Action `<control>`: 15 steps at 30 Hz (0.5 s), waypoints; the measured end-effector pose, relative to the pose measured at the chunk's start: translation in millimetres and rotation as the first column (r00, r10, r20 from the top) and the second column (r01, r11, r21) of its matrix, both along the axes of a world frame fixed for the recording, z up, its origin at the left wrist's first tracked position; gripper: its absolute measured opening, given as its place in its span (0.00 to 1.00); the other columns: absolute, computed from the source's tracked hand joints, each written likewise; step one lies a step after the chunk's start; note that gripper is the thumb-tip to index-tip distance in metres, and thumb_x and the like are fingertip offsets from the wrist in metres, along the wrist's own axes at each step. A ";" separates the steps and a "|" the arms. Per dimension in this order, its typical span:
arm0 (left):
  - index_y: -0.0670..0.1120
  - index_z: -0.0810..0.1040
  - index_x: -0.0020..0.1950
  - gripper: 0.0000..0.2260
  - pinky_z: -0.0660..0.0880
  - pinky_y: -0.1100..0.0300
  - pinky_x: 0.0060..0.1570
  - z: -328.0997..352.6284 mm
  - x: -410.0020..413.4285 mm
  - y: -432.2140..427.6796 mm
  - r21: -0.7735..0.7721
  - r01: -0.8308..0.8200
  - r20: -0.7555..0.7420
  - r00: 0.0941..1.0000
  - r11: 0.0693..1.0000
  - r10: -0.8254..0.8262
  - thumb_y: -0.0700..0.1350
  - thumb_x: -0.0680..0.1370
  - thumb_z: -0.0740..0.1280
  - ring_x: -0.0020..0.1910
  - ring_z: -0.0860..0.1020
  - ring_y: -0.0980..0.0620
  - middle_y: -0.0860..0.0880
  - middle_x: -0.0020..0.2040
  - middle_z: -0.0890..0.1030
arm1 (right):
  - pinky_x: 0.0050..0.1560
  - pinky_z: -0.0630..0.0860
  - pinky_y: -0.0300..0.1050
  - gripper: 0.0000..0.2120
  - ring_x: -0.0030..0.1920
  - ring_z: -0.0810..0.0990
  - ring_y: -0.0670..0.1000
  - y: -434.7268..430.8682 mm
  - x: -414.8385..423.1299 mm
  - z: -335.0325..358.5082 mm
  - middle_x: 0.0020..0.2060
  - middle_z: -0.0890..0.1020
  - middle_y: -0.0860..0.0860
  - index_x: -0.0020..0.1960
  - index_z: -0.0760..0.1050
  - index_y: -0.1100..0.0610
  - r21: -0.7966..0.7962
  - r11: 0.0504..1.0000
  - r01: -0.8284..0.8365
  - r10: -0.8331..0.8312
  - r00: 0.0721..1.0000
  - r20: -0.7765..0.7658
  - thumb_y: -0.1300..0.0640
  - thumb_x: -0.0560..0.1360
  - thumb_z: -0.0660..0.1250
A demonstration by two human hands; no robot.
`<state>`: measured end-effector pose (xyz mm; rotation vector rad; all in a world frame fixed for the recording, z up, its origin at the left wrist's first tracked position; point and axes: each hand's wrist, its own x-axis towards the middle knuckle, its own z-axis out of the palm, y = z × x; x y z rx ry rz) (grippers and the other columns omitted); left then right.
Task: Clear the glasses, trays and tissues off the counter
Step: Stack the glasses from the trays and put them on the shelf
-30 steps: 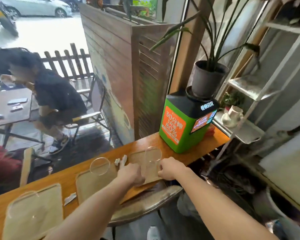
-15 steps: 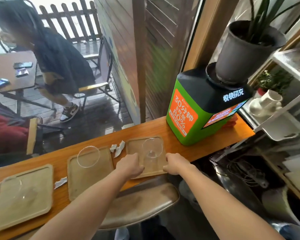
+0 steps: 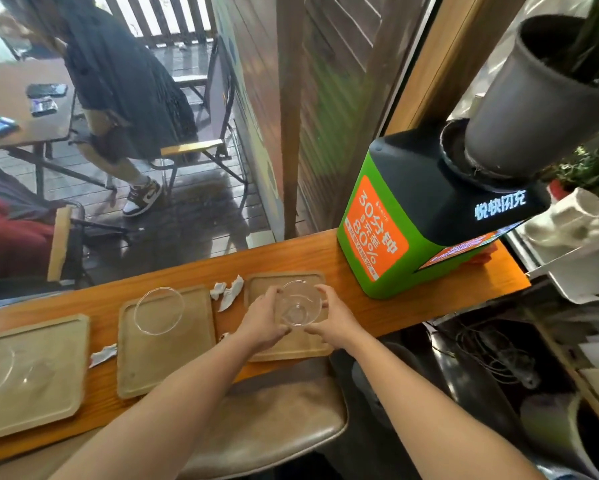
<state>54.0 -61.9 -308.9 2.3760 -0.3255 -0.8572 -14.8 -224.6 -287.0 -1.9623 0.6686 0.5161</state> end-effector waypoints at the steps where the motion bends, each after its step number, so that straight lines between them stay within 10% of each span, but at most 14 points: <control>1: 0.53 0.66 0.69 0.35 0.78 0.53 0.55 -1.2 0.0 -0.2 -0.038 -0.017 -0.017 1.000 0.999 0.017 0.44 0.67 0.79 0.56 0.77 0.49 0.49 0.64 0.76 | 0.57 0.81 0.54 0.41 0.62 0.75 0.51 0.0 1.1 -1.5 0.66 0.73 0.50 0.72 0.61 0.42 0.019 1.000 -0.002 0.001 1.000 0.007 0.58 0.68 0.79; 15: 0.51 0.70 0.64 0.30 0.74 0.70 0.38 67.6 16.5 30.2 -0.318 -0.154 0.089 0.977 0.935 0.192 0.44 0.66 0.79 0.49 0.77 0.61 0.55 0.56 0.76 | 0.47 0.80 0.40 0.36 0.55 0.80 0.48 5.4 44.0 61.1 0.57 0.78 0.48 0.67 0.66 0.41 0.142 0.980 -0.143 0.115 0.976 0.187 0.55 0.67 0.80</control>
